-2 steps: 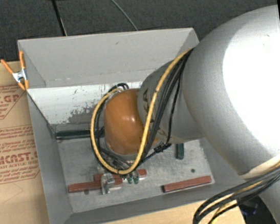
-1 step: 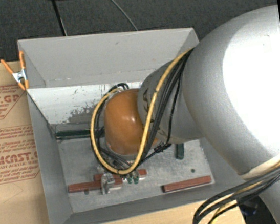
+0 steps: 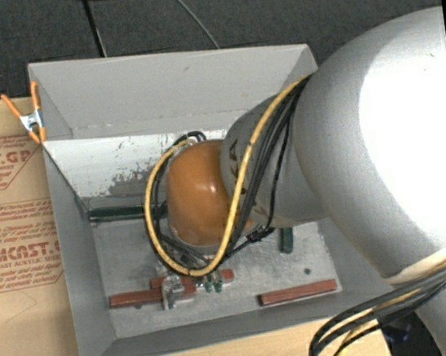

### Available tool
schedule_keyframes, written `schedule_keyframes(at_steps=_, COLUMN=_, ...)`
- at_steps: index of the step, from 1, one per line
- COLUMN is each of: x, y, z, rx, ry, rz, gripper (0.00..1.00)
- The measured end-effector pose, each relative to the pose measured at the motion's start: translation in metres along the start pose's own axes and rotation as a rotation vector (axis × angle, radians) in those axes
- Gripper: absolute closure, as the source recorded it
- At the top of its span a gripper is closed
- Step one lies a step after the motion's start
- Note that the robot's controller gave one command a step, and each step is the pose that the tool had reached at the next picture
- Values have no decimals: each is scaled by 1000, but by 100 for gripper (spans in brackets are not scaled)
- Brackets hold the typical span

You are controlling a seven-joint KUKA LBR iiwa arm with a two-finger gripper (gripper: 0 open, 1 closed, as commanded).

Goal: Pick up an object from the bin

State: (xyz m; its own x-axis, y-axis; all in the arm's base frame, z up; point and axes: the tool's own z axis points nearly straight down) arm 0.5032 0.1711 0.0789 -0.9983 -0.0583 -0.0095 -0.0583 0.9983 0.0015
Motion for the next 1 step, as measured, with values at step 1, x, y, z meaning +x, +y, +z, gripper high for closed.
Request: schedule_keyframes(at_steps=1, x=3, y=0, z=-15, rx=3, ry=14, rz=0, gripper=100)
